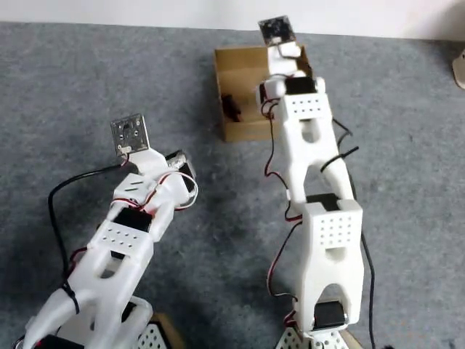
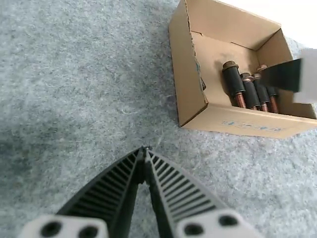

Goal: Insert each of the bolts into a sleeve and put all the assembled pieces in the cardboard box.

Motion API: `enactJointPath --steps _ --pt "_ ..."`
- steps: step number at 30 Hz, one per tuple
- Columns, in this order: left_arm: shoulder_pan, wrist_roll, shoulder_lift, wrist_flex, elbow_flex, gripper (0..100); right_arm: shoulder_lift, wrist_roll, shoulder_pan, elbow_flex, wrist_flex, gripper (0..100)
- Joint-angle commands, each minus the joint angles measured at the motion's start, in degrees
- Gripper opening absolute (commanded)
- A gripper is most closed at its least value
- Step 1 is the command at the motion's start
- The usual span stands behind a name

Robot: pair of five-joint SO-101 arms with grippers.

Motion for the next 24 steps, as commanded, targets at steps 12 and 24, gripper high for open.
enactJointPath --steps 12,24 --pt "0.66 -0.97 0.22 -1.58 -2.68 1 -7.16 -0.62 2.77 -0.57 12.79 7.5" --pt "0.66 -0.97 0.22 -1.58 -2.68 1 -7.34 -0.62 6.64 -0.57 23.96 0.5"
